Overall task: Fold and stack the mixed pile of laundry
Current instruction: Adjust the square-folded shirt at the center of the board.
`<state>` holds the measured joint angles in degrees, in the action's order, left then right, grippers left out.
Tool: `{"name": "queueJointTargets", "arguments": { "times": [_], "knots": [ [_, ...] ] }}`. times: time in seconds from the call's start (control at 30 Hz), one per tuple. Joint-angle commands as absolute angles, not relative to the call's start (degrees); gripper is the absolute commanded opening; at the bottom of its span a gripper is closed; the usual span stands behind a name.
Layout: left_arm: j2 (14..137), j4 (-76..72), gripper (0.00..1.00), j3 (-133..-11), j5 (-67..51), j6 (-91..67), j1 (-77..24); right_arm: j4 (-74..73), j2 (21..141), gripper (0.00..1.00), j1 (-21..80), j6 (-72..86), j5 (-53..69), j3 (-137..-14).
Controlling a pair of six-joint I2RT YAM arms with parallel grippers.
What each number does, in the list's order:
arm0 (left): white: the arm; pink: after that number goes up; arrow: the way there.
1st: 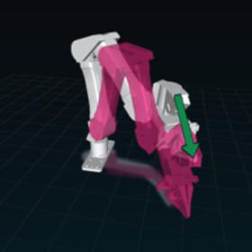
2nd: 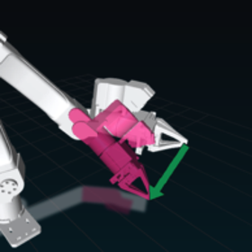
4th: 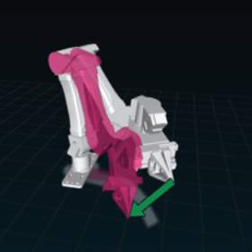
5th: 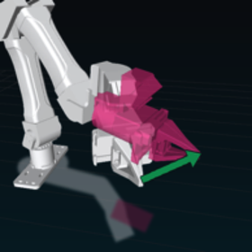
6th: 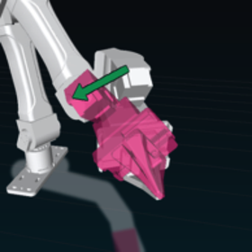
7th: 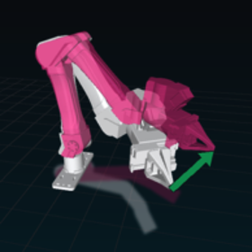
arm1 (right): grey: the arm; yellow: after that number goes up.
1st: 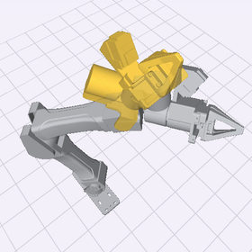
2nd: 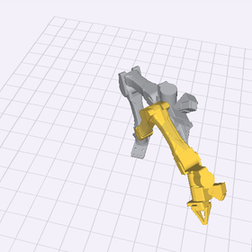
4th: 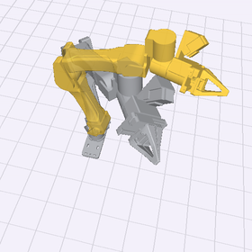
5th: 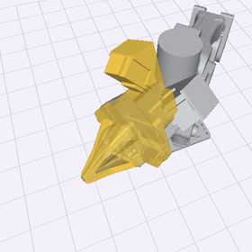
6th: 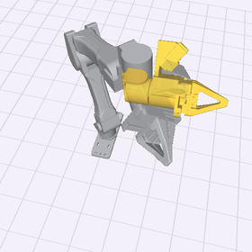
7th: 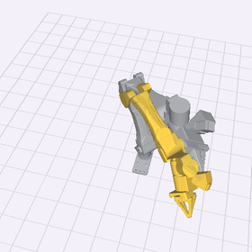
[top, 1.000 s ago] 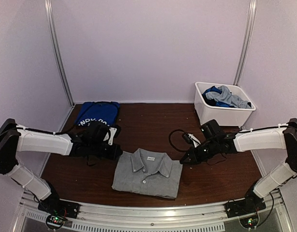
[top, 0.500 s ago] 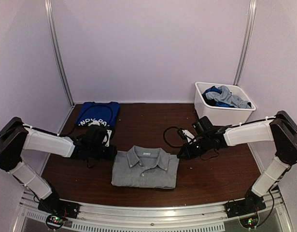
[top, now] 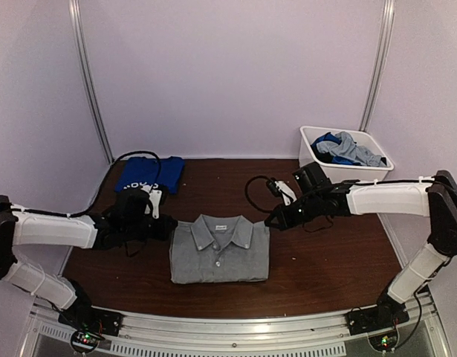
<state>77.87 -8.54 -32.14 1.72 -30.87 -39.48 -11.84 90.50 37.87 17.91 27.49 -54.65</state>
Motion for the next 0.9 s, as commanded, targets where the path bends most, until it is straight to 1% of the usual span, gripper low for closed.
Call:
{"name": "queueJointTargets", "arguments": {
  "times": [0.0,0.1,0.3,0.33,0.47,0.5,0.57,0.63,0.73,0.87],
  "knots": [
    [72.87,-6.39,0.0,-33.55,2.45,-28.45,-39.02,-14.75,88.85,0.0,38.51,16.08,26.45,-58.67],
    [73.81,-5.92,0.0,-33.04,3.46,-28.67,-38.94,-15.14,91.95,0.0,38.54,15.11,25.73,-60.45],
    [81.8,-10.57,0.0,-31.53,3.7,-30.3,-38.67,-13.7,96.6,0.0,39.38,14.59,26.5,-63.24],
    [82.97,-11.35,0.02,-31.47,3.82,-30.52,-38.67,-13.75,96.98,0.0,39.42,14.5,26.46,-63.34],
    [84.97,-11.38,0.14,-32.34,3.52,-30.64,-38.5,-15.16,98.64,0.0,39.46,13.08,24.97,-63.54],
    [84.46,-10.94,0.17,-32.61,3.48,-30.63,-38.5,-15.45,98.96,0.0,39.46,12.82,24.69,-63.54],
    [82.67,-9.56,0.27,-33.11,3.73,-30.41,-38.5,-15.64,99.22,0.0,39.46,12.58,24.35,-63.48],
    [80.43,-7.6,0.33,-33.71,4.56,-29.74,-38.28,-15.53,99.23,0.0,39.46,12.48,24.33,-63.38],
    [77.27,-5.11,0.39,-34.71,4.61,-28.39,-37.29,-15.63,99.18,0.0,39.46,12.4,24.22,-63.41],
    [76.78,-4.23,0.4,-36.39,-0.94,-24.85,-35.35,-15.93,99.16,0.0,39.4,12.06,24.14,-63.46]
  ]
}}
